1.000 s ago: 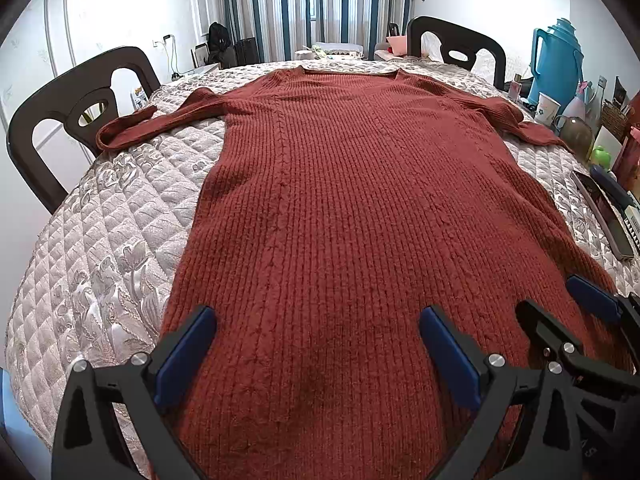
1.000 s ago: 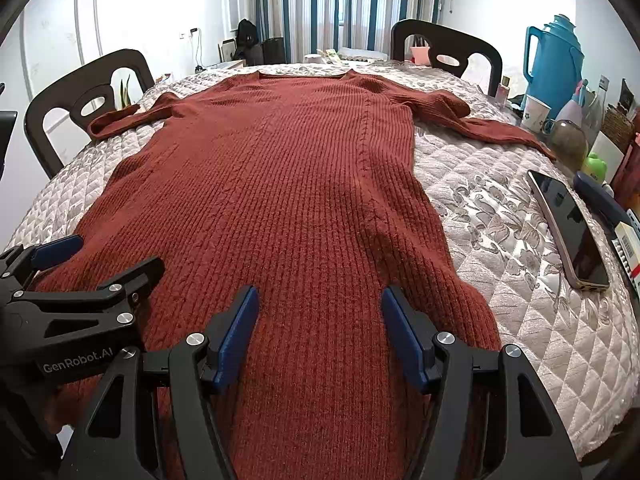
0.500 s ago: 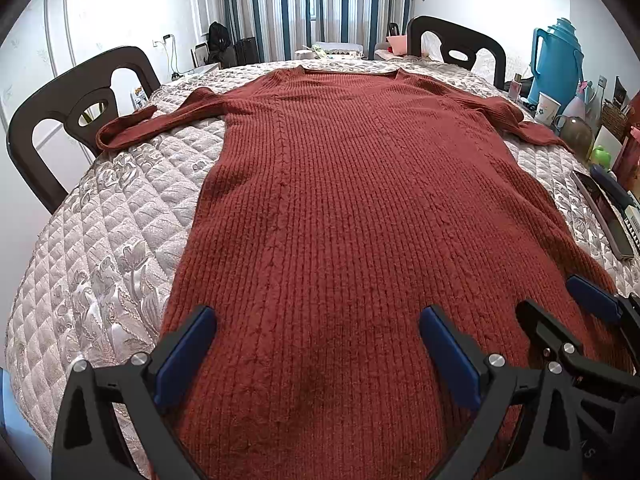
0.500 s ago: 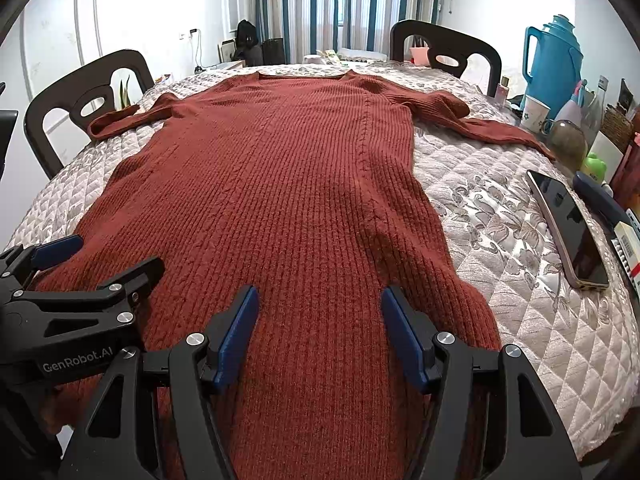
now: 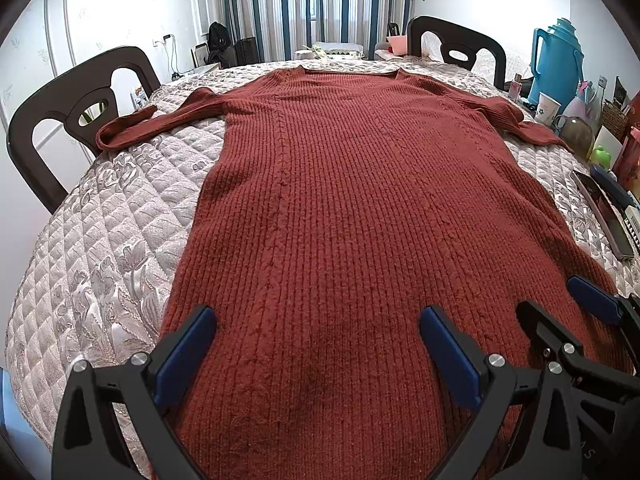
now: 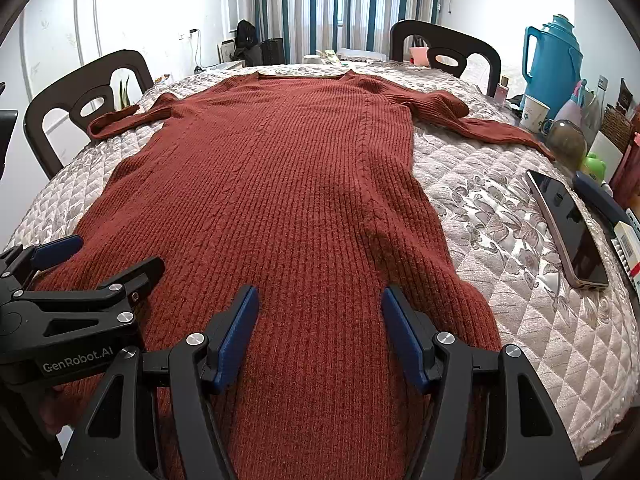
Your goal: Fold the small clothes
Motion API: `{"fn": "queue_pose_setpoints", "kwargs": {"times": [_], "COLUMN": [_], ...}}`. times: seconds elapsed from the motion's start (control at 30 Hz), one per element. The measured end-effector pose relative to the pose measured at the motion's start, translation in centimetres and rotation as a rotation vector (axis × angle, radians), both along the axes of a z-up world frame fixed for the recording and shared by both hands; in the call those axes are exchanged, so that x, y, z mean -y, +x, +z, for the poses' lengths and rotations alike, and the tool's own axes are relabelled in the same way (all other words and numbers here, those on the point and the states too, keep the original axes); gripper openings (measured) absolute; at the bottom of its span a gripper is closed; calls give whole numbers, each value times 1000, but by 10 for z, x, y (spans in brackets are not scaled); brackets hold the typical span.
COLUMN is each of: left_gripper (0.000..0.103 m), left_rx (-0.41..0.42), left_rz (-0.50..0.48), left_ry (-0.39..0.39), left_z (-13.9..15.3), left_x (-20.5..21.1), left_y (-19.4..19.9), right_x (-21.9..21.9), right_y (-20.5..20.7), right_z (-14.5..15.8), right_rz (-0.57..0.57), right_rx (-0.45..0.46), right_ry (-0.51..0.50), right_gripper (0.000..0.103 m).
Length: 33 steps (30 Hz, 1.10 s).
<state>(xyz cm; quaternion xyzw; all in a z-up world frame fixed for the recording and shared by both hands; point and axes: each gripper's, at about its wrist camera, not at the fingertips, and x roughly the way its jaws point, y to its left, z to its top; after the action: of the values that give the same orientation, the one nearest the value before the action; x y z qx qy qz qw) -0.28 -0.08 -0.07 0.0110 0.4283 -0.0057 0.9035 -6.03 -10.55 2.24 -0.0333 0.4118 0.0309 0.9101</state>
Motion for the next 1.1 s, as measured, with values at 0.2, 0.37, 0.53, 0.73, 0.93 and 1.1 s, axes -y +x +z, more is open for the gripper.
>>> {"fn": "queue_pose_setpoints", "kwargs": {"times": [0.2,0.37,0.53,0.73,0.93,1.1], "left_gripper": [103,103,103,103,103,103], "left_rx": [-1,-8,-56,-5,119,197], "left_rz": [0,-15,-76,-87,79,209], "left_ry": [-1,-3,-47,-182,-186,-131], "left_z": [0,1,5,31,64,75], "left_x": [0,1,-7,-51,-126,-182], "left_y": [0,2,7,16,31,49], "right_x": [0,-2,8,-5,-38,-97], "right_y": [-1,-4,6,25,77,140], "right_z": [-1,0,16,60,111,116], "right_rz": [0,15,78,174,292,406], "right_rx": [-1,-2,-73,10,135,106], "right_ry": [0,-16,100,108,208,234], "right_gripper": [64,64,64,64,64,64]}}
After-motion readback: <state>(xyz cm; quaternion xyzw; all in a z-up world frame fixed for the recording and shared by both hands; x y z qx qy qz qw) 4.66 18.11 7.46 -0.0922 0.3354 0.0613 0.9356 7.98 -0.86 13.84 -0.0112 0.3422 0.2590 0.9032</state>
